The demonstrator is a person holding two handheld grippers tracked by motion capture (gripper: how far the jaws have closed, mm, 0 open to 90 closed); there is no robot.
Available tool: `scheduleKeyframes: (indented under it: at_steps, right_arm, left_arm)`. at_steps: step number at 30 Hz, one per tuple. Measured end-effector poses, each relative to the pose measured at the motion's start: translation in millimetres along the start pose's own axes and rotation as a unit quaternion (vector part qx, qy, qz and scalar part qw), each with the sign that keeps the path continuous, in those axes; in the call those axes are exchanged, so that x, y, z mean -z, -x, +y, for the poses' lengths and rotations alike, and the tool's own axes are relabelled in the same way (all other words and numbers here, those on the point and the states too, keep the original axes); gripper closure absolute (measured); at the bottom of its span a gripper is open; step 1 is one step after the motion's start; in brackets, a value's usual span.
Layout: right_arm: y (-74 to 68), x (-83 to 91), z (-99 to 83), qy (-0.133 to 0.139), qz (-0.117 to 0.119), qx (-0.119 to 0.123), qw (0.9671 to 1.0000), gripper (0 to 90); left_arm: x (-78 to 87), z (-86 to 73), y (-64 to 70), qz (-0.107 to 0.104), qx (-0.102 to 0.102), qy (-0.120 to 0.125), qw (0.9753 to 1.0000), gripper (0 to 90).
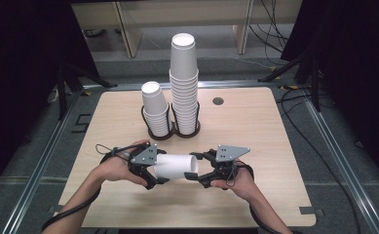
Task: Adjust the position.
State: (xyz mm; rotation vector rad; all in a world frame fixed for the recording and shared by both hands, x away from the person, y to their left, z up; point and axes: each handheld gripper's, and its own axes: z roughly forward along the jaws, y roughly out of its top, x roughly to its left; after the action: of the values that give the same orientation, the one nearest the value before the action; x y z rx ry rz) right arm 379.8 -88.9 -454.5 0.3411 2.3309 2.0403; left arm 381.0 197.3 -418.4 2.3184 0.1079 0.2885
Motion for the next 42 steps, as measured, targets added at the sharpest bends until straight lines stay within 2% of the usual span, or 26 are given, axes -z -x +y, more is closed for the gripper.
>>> scheduleKeyframes:
  at_steps: [2,4,5,6,7,10,11,13,15,16,19,20,21,25,26,27,28,31,32,35,38,39,41,42]
  right_arm:
    - [0.7,0.4,0.5,-0.01,-0.006,0.005,0.9999,27.1]
    - [1.4,0.5,1.0,-0.014,-0.001,0.009,0.9999,27.0]
    - [-0.2,-1.1,-0.2,-0.005,0.006,-0.01,0.9999,27.0]
    - [-0.2,-1.1,-0.2,-0.005,0.006,-0.01,0.9999,27.0]
    - [0.6,-1.9,-0.2,-0.005,0.004,0.0,1.0,26.9]
    - [0.0,-1.4,0.1,-0.017,-0.005,0.0,0.9998,26.9]
    - [0.0,-1.8,-0.2,-0.018,-0.005,-0.002,0.9998,26.8]
    - [0.7,-3.1,-1.3,-0.013,0.002,-0.004,0.9999,26.7]
    - [0.0,-3.5,-1.9,-0.018,0.001,-0.011,0.9998,26.7]
    - [0.1,-2.2,-1.0,-0.033,-0.009,-0.005,0.9994,26.7]
    - [-1.1,-3.2,-1.3,-0.036,-0.011,-0.012,0.9992,26.5]
    - [0.7,-4.5,-1.4,-0.03,-0.009,-0.002,0.9995,26.4]
    - [0.8,-5.2,-1.5,-0.028,-0.007,-0.003,0.9996,26.4]
    - [0.7,-5.4,-1.7,-0.029,-0.009,-0.005,0.9995,26.2]
    - [0.4,-4.3,-1.3,-0.037,-0.014,-0.004,0.9992,26.1]
    - [-0.2,-4.8,-1.8,-0.037,-0.01,-0.012,0.9992,26.0]
    - [0.3,-5.5,-2.1,-0.034,-0.011,-0.006,0.9993,26.0]
    - [-0.3,-5.9,-2.1,-0.049,-0.02,-0.004,0.9986,25.4]
    - [-0.9,-6.3,-2.3,-0.053,-0.015,-0.012,0.9984,25.3]
    - [-0.2,-6.5,-2.2,-0.053,-0.021,-0.005,0.9984,24.5]
    - [0.1,-6.5,-2.9,-0.065,-0.025,-0.011,0.9975,21.0]
    - [1.0,-7.1,-2.8,-0.065,-0.025,-0.002,0.9976,19.8]
    - [0.1,-7.7,-3.2,-0.066,-0.023,-0.008,0.9976,19.1]
    - [-0.8,-8.5,-3.4,-0.074,-0.03,-0.01,0.9968,17.4]
  left_arm:
    - [0.9,1.1,-0.6,0.001,-0.009,-0.007,0.9999,11.7]
    - [1.7,2.1,-0.1,0.002,-0.013,-0.008,0.9999,12.1]
    - [2.0,2.7,-0.3,0.0,-0.014,-0.011,0.9998,12.9]
    - [2.9,3.1,-0.2,0.005,-0.021,-0.016,0.9996,12.9]
    - [3.0,3.6,-0.4,0.001,-0.021,-0.019,0.9996,13.6]
    - [3.3,5.0,-1.0,0.002,-0.027,-0.028,0.9992,14.2]
    - [4.4,5.6,-1.9,0.008,-0.04,-0.037,0.9985,14.4]
    - [3.6,6.4,-1.6,0.004,-0.035,-0.037,0.9987,14.9]
    - [4.4,7.9,-2.8,0.003,-0.045,-0.05,0.9977,15.6]
    - [4.3,8.2,-2.8,0.004,-0.045,-0.049,0.9977,15.9]
    - [5.2,10.3,-4.1,0.005,-0.053,-0.059,0.9969,16.8]
    - [6.0,11.6,-5.0,-0.002,-0.056,-0.067,0.9962,17.1]
    - [5.2,11.6,-4.5,0.005,-0.057,-0.063,0.9964,17.6]
    - [6.1,14.3,-5.0,0.007,-0.066,-0.069,0.9954,18.5]
    - [6.4,14.9,-5.1,0.006,-0.066,-0.072,0.9952,18.8]
    - [6.7,15.5,-5.3,0.006,-0.07,-0.075,0.9948,19.1]
    - [6.7,16.1,-5.4,0.006,-0.072,-0.077,0.9945,19.4]
    - [8.0,19.0,-6.6,0.002,-0.082,-0.089,0.9926,20.3]
    - [7.9,19.6,-6.8,0.002,-0.085,-0.09,0.9923,20.5]
    - [9.2,21.8,-7.6,0.004,-0.092,-0.094,0.9913,20.9]
    - [10.7,24.4,-8.3,0.002,-0.102,-0.107,0.989,21.2]
    - [11.2,25.6,-8.4,0.001,-0.105,-0.112,0.9882,21.2]
    - [12.1,28.2,-8.2,-0.002,-0.114,-0.125,0.9857,21.2]
    - [12.1,29.3,-8.2,-0.001,-0.118,-0.13,0.9844,21.3]
